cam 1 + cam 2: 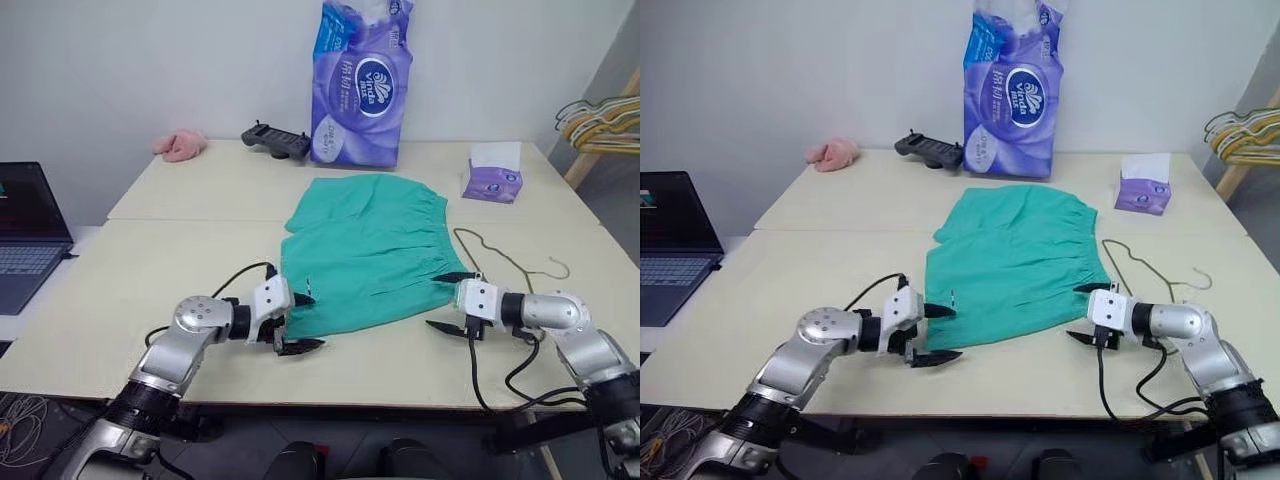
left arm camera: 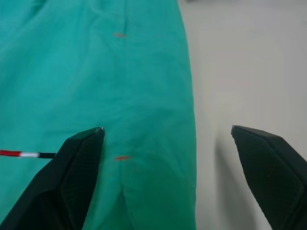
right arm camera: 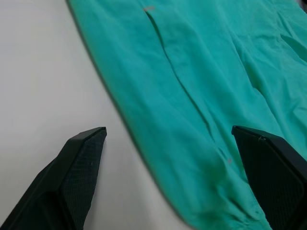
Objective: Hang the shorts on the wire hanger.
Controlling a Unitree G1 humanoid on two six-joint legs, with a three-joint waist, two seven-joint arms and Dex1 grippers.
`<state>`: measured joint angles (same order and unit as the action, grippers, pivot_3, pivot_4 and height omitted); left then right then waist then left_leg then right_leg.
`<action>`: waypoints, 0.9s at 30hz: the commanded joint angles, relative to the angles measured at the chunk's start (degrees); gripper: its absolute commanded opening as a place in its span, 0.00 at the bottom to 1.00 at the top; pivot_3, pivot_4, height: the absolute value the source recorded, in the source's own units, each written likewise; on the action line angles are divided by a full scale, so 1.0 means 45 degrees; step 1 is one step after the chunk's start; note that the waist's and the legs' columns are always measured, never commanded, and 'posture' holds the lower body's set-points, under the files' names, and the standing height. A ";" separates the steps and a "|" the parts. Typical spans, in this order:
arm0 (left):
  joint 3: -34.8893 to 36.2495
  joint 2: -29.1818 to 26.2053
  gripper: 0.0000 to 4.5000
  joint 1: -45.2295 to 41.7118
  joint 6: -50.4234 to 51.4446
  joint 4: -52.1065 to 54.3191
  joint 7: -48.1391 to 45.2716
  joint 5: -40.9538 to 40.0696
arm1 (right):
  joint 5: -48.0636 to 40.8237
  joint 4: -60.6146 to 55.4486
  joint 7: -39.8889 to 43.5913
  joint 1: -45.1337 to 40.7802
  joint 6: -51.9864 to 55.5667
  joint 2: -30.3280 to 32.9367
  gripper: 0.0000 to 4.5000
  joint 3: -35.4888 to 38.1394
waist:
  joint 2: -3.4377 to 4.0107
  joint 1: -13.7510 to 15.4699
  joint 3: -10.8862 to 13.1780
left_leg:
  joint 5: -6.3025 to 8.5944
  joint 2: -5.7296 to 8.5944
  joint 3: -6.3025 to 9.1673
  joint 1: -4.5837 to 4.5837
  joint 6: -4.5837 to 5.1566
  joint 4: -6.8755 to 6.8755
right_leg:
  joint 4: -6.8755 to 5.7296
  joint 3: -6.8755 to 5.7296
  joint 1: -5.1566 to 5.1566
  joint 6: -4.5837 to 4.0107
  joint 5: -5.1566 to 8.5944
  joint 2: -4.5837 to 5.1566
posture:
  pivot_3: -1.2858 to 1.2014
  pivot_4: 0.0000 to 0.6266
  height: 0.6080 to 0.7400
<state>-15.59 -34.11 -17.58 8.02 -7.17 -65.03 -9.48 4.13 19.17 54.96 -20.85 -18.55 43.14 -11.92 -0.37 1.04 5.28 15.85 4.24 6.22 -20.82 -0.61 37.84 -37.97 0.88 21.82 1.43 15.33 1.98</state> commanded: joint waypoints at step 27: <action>-0.0708 0.1680 0.25 -0.2560 -0.3911 -0.5633 -0.0149 0.2203 | 0.2274 0.7351 0.0033 -0.4127 -0.4333 -0.0160 0.39 -0.1056 | 0.0003 0.0068 -0.0219 | -0.0026 0.0024 -0.0011 0.0088 0.0040 0.0007 | 0.0003 0.0018 -0.0093 0.0003 -0.0026 0.0022 | 0.54 0.04 1.00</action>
<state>-19.01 -25.23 -28.29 -9.62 -30.65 -65.89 -1.61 14.65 53.21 54.84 -38.65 -37.94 42.40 -17.02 -0.35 1.35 4.29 15.73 4.35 6.17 -20.43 -0.43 37.88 -37.97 0.96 21.41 1.44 15.21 2.07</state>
